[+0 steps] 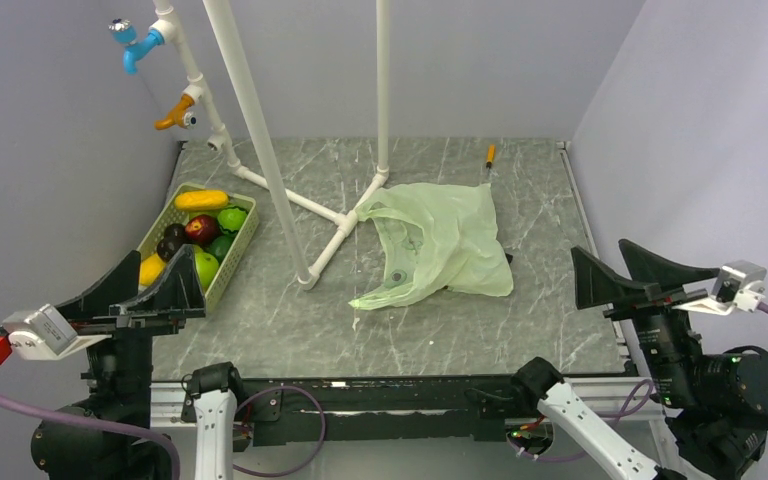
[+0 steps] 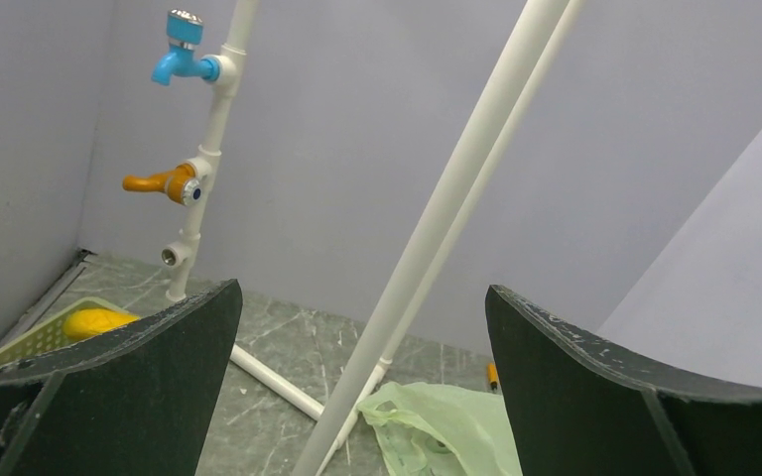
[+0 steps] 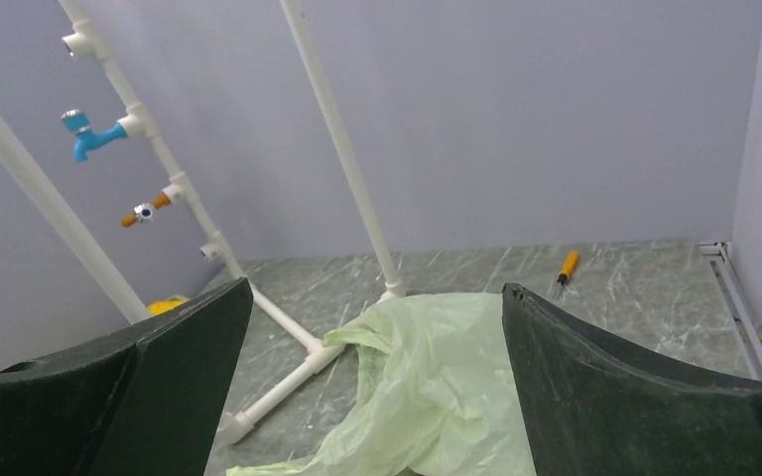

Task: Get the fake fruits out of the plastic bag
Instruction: Reset both arms

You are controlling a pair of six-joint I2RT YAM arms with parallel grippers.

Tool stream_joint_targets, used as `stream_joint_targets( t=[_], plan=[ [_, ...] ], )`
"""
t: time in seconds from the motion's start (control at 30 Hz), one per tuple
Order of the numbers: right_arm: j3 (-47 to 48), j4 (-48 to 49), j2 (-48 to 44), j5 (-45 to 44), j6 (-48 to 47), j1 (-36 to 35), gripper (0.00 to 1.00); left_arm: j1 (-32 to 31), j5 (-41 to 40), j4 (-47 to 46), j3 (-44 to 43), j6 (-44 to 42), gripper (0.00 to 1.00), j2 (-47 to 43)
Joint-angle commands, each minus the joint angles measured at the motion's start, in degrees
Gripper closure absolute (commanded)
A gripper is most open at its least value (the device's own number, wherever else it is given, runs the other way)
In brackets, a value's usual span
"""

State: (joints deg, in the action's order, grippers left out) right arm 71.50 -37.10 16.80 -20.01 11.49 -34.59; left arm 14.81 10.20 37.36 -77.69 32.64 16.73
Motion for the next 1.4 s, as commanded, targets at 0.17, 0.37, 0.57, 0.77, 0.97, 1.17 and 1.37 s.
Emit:
stream_joint_targets(
  t=[0.17,0.37,0.57,0.77,0.97,1.17,1.37],
  plan=[
    [-2.43,4.60,-2.94,-2.30,-0.25,0.04,0.00,0.11,3.13,-1.42,0.11,-0.14,0.01,1.82],
    [-2.53,4.68,-2.57,-1.81,-0.24,0.05,0.00,0.13,4.25,-1.73,0.90,0.09,0.01,2.04],
    [-2.39,4.57,-1.89,-1.54,-0.20,0.03,0.00,0.13,4.43,-1.79,1.14,-0.06,0.01,2.04],
    [-2.92,4.82,-1.56,-0.89,-0.07,0.05,0.00,0.13,4.66,-1.89,1.52,0.06,0.01,1.99],
    [-2.78,4.50,-1.24,-0.86,-0.10,0.03,0.00,0.13,4.80,-1.97,2.25,0.29,0.01,2.03],
    [-3.12,4.95,-1.36,-0.54,-0.05,0.05,0.00,0.07,4.77,-1.84,2.62,0.05,0.01,1.99],
    [-3.39,4.77,-1.19,-0.46,0.09,-0.02,0.00,0.13,4.48,-1.71,2.92,-0.15,0.01,1.86]
  ],
)
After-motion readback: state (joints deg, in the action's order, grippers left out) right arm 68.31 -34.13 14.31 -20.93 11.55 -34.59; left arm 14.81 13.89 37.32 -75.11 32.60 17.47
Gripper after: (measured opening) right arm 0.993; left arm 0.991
